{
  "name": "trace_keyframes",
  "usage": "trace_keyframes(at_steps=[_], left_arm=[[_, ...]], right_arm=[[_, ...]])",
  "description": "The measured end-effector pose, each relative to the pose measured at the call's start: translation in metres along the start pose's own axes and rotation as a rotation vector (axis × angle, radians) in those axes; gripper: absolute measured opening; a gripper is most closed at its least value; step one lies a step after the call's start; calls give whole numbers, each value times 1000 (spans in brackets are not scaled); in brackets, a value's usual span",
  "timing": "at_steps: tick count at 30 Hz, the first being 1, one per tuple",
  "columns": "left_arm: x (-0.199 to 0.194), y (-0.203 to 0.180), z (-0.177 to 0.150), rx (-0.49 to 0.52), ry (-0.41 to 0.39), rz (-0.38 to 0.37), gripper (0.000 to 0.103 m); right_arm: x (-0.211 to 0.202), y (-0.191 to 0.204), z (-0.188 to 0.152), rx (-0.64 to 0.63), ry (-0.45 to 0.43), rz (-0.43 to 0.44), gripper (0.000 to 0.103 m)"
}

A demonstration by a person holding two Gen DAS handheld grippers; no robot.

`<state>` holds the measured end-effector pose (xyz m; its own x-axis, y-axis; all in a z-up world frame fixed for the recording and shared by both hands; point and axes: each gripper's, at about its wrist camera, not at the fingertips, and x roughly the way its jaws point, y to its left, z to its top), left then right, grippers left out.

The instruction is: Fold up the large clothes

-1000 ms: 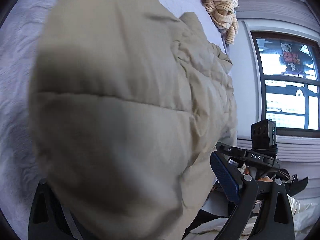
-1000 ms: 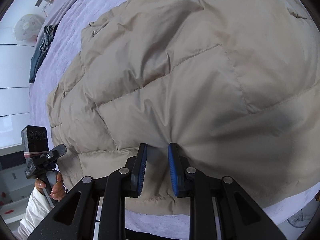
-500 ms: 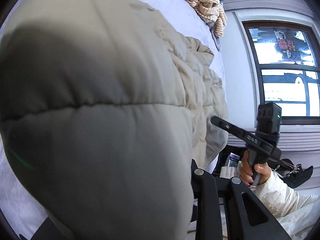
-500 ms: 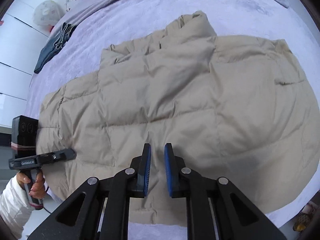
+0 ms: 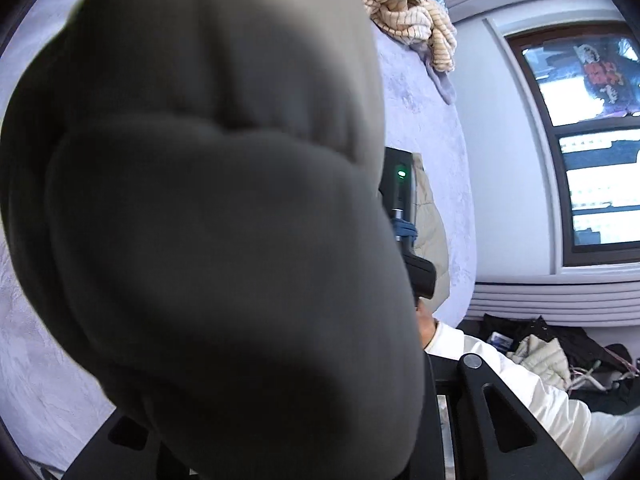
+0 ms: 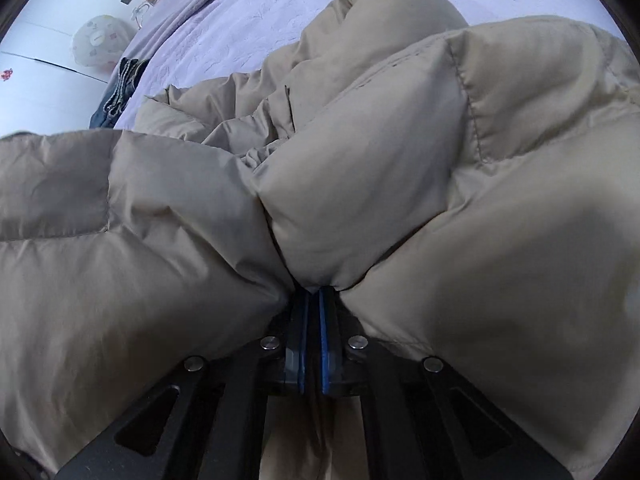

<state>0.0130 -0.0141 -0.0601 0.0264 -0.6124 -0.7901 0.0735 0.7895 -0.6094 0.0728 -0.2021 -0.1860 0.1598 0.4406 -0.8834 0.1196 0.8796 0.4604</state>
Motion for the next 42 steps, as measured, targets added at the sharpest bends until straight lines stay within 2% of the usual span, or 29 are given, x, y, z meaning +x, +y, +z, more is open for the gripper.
trace_keyframes(at_steps=[3,4,6,7,8,11,16,17,18,20,22,24,25,27,28,29,32,35,37,39,40,41,42], left_arm=[[12,-35,8,30,24,51,31],[15,-45,10,40,31,56,36],[23,-64,15,59,54,40,54],[28,-75,17,70,65,31,66],[32,-84,19,83,71,31,72],[53,-109,25,143,108,7,73],[97,-135,32,207,160,-132,73],[108,-138,33,223,171,-154,81],[119,-140,32,225,174,-170,84],[131,-132,32,223,167,-171,85],[162,-138,46,231,157,-153,85],[159,-127,41,253,142,-132,85],[172,-131,44,266,135,-117,85],[181,-143,49,286,128,-96,85],[186,-147,51,295,124,-87,85],[190,-153,52,301,122,-81,85],[201,-163,52,310,117,-70,85],[199,-179,50,329,113,-51,85],[181,-175,48,373,97,-34,85],[160,-181,48,427,37,-31,85],[148,-181,49,447,0,-21,85],[135,-180,51,466,-57,3,85],[122,-176,53,471,-113,30,85]], right_arm=[[-6,-9,4,18,31,58,2],[-12,-13,3,22,34,73,2],[-32,-24,-1,24,23,107,2],[-44,-32,-5,27,10,122,2],[-56,-40,-10,34,-5,131,2],[-92,-73,-28,92,-65,157,4],[-133,-125,-64,204,-144,176,4],[-137,-131,-70,221,-152,177,4],[-142,-139,-77,239,-160,176,4],[-150,-149,-88,267,-173,168,7],[-163,-157,-101,290,-190,150,7],[-178,-159,-112,295,-209,117,7],[-187,-161,-119,289,-221,111,13],[-205,-157,-132,273,-254,119,56],[-215,-153,-138,258,-282,138,88],[-225,-152,-147,240,-301,159,90],[-241,-140,-158,172,-289,226,90],[-232,-109,-152,94,-249,231,89],[-221,-91,-145,52,-230,173,89],[-210,-79,-139,35,-237,36,88],[-208,-79,-136,42,-248,-12,79],[-208,-81,-134,54,-266,-43,48],[-208,-84,-132,73,-278,-73,26]])
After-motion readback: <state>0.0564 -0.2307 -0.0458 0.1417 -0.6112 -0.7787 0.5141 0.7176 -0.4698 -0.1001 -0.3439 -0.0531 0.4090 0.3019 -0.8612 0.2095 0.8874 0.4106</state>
